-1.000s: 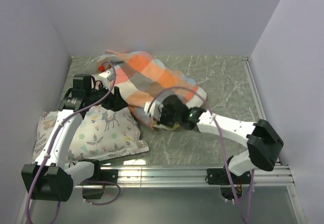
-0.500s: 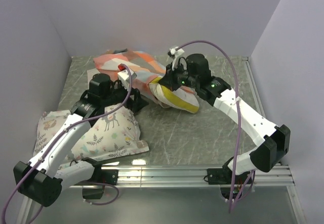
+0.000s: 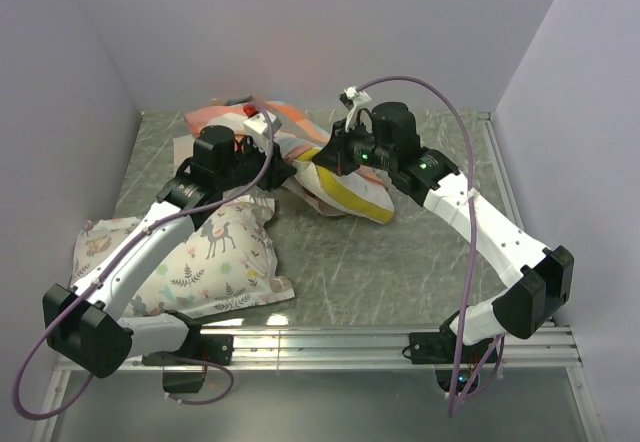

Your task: Put the pillow into the pillowcase

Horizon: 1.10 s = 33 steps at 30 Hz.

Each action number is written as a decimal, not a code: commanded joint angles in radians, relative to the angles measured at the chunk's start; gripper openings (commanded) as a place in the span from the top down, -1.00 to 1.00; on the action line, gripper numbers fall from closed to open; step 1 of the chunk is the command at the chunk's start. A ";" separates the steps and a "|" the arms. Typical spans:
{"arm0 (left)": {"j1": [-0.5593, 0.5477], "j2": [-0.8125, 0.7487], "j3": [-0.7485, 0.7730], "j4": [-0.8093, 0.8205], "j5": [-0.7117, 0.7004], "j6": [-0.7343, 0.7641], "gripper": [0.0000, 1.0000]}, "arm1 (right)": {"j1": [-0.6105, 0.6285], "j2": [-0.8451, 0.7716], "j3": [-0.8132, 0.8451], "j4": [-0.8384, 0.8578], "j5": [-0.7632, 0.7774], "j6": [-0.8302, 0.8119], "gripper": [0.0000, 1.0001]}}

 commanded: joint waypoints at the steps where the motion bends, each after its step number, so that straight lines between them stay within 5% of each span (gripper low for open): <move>1: -0.017 -0.016 0.065 0.000 -0.041 0.041 0.51 | 0.000 -0.036 0.060 0.077 -0.016 0.036 1.00; 4: -0.017 -0.067 0.079 -0.086 0.112 0.182 0.99 | -0.013 -0.037 0.051 0.069 0.024 0.033 1.00; 8: -0.079 -0.003 0.235 -0.144 0.379 0.174 0.99 | -0.021 -0.008 0.051 0.057 0.045 0.067 1.00; 13: -0.235 0.293 0.596 -0.206 0.572 0.038 0.99 | -0.039 0.056 0.118 0.037 0.026 0.221 1.00; 20: -0.190 0.502 0.890 -0.186 0.587 -0.013 0.99 | -0.274 -0.022 0.000 0.046 -0.088 0.492 1.00; 26: -0.121 0.625 0.937 -0.204 0.584 -0.017 0.99 | -0.540 -0.086 -0.447 0.026 -0.215 0.644 1.00; 30: -0.118 0.732 1.195 -0.231 0.593 -0.040 0.99 | -0.543 -0.132 -0.586 0.032 -0.338 0.619 1.00; 33: -0.133 0.729 1.197 -0.093 0.597 -0.130 0.99 | -0.447 -0.137 -0.508 0.130 -0.416 0.641 1.00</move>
